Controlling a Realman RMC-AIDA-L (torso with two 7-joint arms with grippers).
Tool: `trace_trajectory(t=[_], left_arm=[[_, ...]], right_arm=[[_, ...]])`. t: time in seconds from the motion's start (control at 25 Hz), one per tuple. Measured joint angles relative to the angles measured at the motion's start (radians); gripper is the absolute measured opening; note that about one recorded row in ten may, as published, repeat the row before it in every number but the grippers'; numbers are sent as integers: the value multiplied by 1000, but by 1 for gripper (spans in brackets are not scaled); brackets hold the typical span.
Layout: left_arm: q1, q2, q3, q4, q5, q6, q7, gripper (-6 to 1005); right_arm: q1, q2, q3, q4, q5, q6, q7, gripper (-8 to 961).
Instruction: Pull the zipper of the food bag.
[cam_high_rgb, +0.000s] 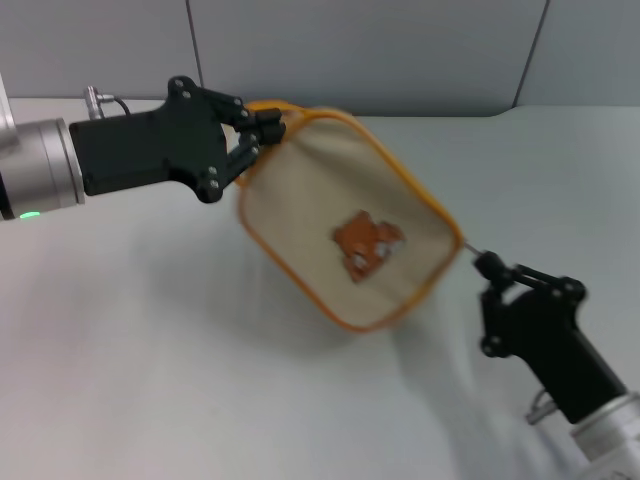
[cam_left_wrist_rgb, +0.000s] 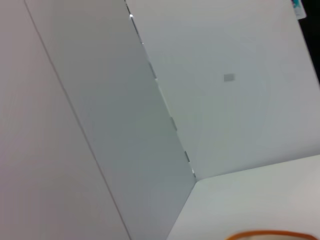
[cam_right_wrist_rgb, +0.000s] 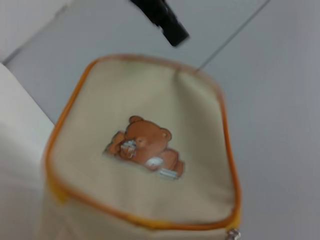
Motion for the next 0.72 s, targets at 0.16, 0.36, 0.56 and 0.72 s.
trace_trajectory(t=[0.16,0.36,0.56,0.72], left_arm=[[-5,-2,5,-4,0,-1,-3,66],[6,-6,9,-41,-9,2,1,39],[50,-2,9,-107,-63,8,35,2],[94,0,16,-117,-71,36,39,8]], right_arm=[[-21,0,-2,-11,-3,-76,18,97],[-11,-2,-13,-6,-17,-201,108,124],[24,-12,-9,-30,-74,-242,334,152],[86,-31,-23,-105,-109,-244,645,257]])
